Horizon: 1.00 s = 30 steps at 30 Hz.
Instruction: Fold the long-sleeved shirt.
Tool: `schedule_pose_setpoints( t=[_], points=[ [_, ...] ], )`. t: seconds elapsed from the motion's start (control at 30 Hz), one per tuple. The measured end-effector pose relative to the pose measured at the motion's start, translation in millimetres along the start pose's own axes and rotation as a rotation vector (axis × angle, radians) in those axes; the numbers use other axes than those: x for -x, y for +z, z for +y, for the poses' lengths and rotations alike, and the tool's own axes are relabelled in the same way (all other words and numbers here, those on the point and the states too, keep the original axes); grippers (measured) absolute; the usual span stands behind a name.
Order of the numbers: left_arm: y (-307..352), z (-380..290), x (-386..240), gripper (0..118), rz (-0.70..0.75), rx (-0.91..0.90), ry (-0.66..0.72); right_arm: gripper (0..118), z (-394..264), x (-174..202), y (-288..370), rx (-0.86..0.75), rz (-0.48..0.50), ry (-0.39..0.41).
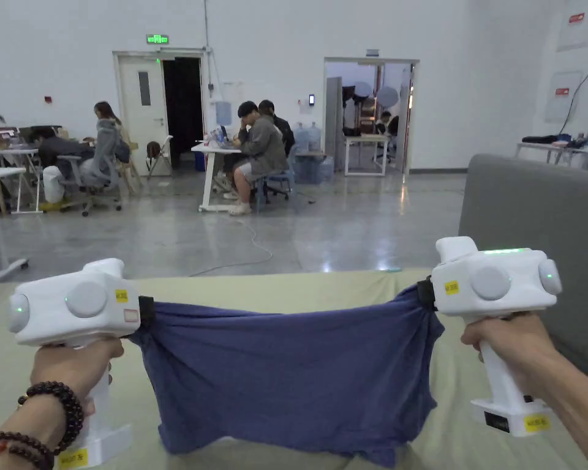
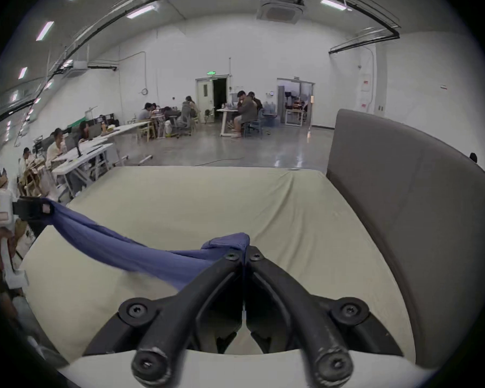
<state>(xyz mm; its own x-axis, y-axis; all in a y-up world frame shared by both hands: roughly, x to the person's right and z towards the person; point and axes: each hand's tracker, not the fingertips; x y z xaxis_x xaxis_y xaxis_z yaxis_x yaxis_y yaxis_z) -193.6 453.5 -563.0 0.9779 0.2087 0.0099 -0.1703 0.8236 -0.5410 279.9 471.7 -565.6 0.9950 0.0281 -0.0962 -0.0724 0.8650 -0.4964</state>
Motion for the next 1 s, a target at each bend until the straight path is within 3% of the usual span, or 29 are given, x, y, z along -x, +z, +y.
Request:
schedule_pose_setpoints(
  t=[0.2, 0.33, 0.53, 0.7, 0.9, 0.93, 0.97, 1.0],
  points=[
    [67, -118, 16, 4, 0.089, 0.055, -0.08, 0, -110, 17, 73, 0.139, 0.085, 0.086],
    [92, -218, 30, 4, 0.121, 0.237, -0.072, 0, -203, 32, 95, 0.351, 0.114, 0.188],
    [111, -341, 35, 4, 0.188, 0.47, -0.144, 0, -322, 47, 109, 0.609, 0.209, 0.217],
    [126, -369, 38, 4, 0.214, 0.514, -0.168, 0, -366, 56, 126, 0.732, 0.195, 0.306],
    [126, -376, 55, 4, 0.172, 0.501, -0.077, 0, -374, 57, 127, 0.737, 0.2, 0.278],
    [130, -371, 57, 7, 0.165, 0.465, -0.053, 5, -368, 55, 129, 0.695, 0.203, 0.257],
    [135, -367, 57, 16, 0.143, 0.434, -0.038, 27, -363, 52, 131, 0.683, 0.198, 0.233],
    [140, -360, 58, 30, 0.142, 0.404, -0.04, 62, -355, 51, 132, 0.687, 0.203, 0.218]
  ],
)
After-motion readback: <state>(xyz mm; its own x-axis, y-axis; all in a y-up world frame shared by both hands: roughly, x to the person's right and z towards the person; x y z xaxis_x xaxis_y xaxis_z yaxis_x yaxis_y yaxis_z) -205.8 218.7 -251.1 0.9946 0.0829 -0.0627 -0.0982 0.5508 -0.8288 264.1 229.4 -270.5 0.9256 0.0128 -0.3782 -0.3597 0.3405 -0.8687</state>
